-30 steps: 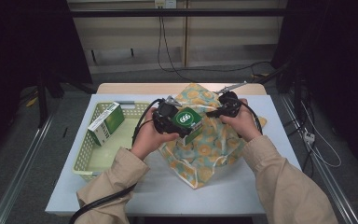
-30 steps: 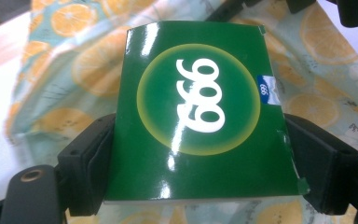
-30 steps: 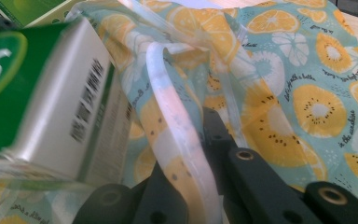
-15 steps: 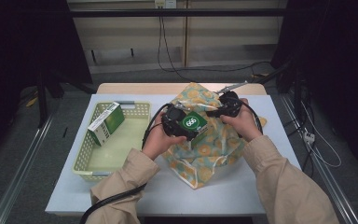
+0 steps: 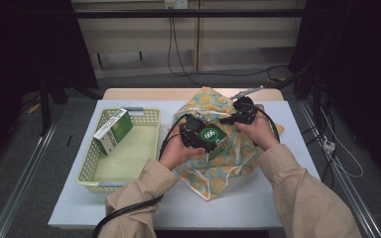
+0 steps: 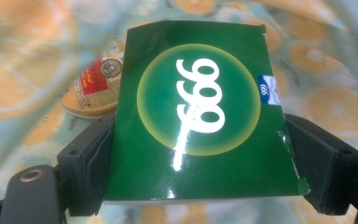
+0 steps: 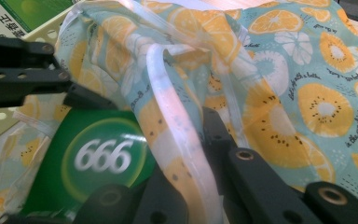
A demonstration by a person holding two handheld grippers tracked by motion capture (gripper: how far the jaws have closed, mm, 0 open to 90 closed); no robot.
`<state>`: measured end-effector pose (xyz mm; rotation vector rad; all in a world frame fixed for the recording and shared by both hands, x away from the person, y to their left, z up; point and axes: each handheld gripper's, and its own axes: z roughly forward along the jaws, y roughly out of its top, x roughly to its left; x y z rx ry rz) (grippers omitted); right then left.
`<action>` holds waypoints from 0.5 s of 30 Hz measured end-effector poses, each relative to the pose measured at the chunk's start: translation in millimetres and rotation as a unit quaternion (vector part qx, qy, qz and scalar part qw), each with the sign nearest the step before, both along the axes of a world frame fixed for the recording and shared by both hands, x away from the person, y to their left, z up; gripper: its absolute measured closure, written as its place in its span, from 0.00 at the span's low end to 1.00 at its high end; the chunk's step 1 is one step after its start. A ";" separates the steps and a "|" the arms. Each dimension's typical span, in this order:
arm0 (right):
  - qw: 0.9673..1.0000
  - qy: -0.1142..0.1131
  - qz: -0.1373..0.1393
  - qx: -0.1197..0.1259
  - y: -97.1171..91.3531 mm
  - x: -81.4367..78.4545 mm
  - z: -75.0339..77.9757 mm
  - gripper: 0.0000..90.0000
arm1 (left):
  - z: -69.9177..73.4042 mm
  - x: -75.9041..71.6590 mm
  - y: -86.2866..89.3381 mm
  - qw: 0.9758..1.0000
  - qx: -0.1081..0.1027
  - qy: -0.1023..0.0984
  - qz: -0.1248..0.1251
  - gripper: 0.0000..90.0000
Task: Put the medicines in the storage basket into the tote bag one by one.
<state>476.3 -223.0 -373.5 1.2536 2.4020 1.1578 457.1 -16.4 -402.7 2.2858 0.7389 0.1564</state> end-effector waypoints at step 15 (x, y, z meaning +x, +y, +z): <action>1.000 0.004 0.006 0.006 1.7 0.7 -1.1 0.98 | -6.0 38.5 -3.3 0.998 0.002 -0.033 0.061 0.18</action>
